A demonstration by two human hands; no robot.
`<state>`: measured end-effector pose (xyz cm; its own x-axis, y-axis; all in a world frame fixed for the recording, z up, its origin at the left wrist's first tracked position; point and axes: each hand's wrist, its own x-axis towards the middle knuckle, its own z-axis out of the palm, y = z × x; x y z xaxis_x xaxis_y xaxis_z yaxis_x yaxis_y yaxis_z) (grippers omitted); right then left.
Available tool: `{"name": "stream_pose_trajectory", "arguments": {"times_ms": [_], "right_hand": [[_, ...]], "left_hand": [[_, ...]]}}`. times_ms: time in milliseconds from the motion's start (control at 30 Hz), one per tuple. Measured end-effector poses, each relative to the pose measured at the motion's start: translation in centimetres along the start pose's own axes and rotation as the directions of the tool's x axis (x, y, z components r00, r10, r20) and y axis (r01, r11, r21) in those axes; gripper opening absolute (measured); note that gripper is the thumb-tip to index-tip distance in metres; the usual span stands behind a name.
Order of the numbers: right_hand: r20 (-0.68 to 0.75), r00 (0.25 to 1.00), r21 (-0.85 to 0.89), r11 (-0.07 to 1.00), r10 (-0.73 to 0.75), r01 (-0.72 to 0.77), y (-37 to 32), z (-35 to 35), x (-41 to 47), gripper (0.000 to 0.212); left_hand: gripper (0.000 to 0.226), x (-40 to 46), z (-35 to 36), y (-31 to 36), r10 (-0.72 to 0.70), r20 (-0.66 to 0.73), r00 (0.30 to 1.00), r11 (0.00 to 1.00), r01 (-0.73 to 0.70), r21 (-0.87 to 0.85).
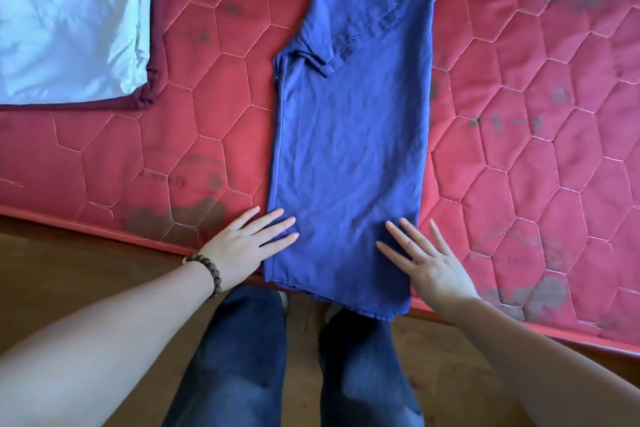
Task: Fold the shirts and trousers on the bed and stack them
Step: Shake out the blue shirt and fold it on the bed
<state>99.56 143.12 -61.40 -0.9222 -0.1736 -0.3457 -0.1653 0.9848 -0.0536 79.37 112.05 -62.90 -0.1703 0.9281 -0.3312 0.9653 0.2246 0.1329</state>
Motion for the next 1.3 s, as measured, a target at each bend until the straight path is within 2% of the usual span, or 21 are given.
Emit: {"name": "stream_pose_trajectory", "arguments": {"times_ms": [133, 200, 233, 267, 333, 367, 433, 467, 500, 533, 567, 633, 700, 767, 800, 900, 1000, 1067, 1167, 1233, 1300], "right_hand": [[-0.015, 1.0, 0.192, 0.981, -0.014, 0.017, -0.8, -2.1, 2.3, 0.079], [0.055, 0.997, 0.411, 0.909, 0.05, -0.069, -0.5, -3.9, 3.5, 0.071], [0.123, 0.985, 0.524, 0.835, 0.12, -0.167, 0.2, -5.0, 4.1, 0.07], [0.168, 0.966, 0.615, 0.745, 0.197, -0.259, 1.2, -6.1, 4.7, 0.068], [0.193, 0.922, 0.753, 0.552, 0.336, -0.359, 3.9, -8.5, 7.0, 0.057], [0.214, 0.891, 0.826, 0.412, 0.401, -0.384, 5.5, -9.5, 8.4, 0.049], [0.328, 0.813, 0.927, 0.002, 0.481, -0.375, 8.4, -10.9, 11.4, 0.027], [0.401, 0.762, 0.915, -0.187, 0.508, -0.356, 9.4, -10.9, 12.7, 0.013], [0.477, 0.708, 0.878, -0.316, 0.521, -0.359, 10.1, -10.3, 13.7, 0.012], [0.551, 0.654, 0.834, -0.369, 0.518, -0.41, 10.6, -9.7, 14.5, 0.023], [0.606, 0.6, 0.795, -0.364, 0.522, -0.486, 10.7, -8.8, 14.9, 0.034], [0.622, 0.531, 0.759, -0.277, 0.576, -0.589, 10.6, -7.2, 15.2, 0.04], [0.574, 0.51, 0.758, -0.18, 0.64, -0.627, 10.3, -6.3, 15.1, 0.033], [0.523, 0.501, 0.752, -0.097, 0.689, -0.652, 9.8, -5.8, 14.7, 0.033], [0.5, 0.497, 0.757, -0.08, 0.709, -0.649, 9.6, -5.6, 14.3, 0.035], [0.469, 0.474, 0.761, -0.068, 0.745, -0.645, 8.8, -5.2, 13.3, 0.034], [0.427, 0.457, 0.723, 0.01, 0.78, -0.691, 8.1, -4.6, 13.0, 0.032], [0.378, 0.436, 0.737, 0.019, 0.816, -0.675, 7.8, -4.6, 13.3, 0.026], [0.306, 0.407, 0.776, 0.022, 0.861, -0.63, 8.2, -5.0, 14.3, 0.017], [0.267, 0.424, 0.779, 0.066, 0.866, -0.624, 8.9, -5.1, 14.7, 0.026], [0.269, 0.399, 0.768, 0.055, 0.877, -0.638, 9.5, -5.1, 14.8, 0.034]], "left_hand": [[0.065, 1.0, -2.0, 0.3, -0.056, -0.072, 0.996, 0.989, 0.046, -0.141], [0.048, 2.0, -3.5, -0.2, -0.117, -0.084, 0.99, 0.943, 0.084, -0.323], [0.04, 2.7, -4.4, -0.9, -0.179, -0.05, 0.983, 0.875, 0.136, -0.465], [0.031, 3.6, -5.7, -1.8, -0.267, 0.014, 0.964, 0.751, 0.218, -0.624], [0.026, 6.1, -8.2, -4.4, -0.461, 0.12, 0.879, 0.412, 0.331, -0.849], [0.031, 7.5, -9.4, -6.0, -0.563, 0.128, 0.816, 0.289, 0.34, -0.895], [0.034, 10.3, -11.1, -9.0, -0.695, 0.188, 0.694, 0.05, 0.308, -0.95], [0.032, 11.6, -11.5, -10.3, -0.688, 0.284, 0.667, -0.133, 0.269, -0.954], [0.03, 12.6, -11.5, -11.2, -0.634, 0.404, 0.659, -0.336, 0.237, -0.912], [0.029, 13.3, -11.0, -11.7, -0.568, 0.509, 0.647, -0.47, 0.252, -0.846], [0.029, 13.6, -10.3, -11.8, -0.511, 0.57, 0.644, -0.517, 0.299, -0.802], [0.026, 13.6, -8.0, -11.4, -0.504, 0.595, 0.626, -0.453, 0.395, -0.799], [0.024, 13.1, -6.2, -11.0, -0.578, 0.543, 0.61, -0.324, 0.439, -0.838], [0.037, 12.4, -5.4, -10.6, -0.631, 0.475, 0.613, -0.174, 0.484, -0.858], [0.041, 12.1, -5.1, -10.3, -0.638, 0.465, 0.614, -0.15, 0.493, -0.857], [0.039, 11.2, -4.4, -9.1, -0.644, 0.468, 0.605, -0.21, 0.449, -0.868], [0.029, 11.0, -4.7, -8.2, -0.63, 0.525, 0.573, -0.248, 0.492, -0.835], [0.031, 11.5, -5.1, -8.1, -0.633, 0.526, 0.567, -0.248, 0.495, -0.833], [0.023, 13.2, -6.2, -8.6, -0.753, 0.385, 0.534, -0.106, 0.48, -0.871], [0.019, 14.3, -7.1, -9.0, -0.817, 0.293, 0.497, -0.007, 0.5, -0.866], [0.018, 14.8, -7.1, -9.3, -0.858, 0.256, 0.445, 0.018, 0.524, -0.851]]}}
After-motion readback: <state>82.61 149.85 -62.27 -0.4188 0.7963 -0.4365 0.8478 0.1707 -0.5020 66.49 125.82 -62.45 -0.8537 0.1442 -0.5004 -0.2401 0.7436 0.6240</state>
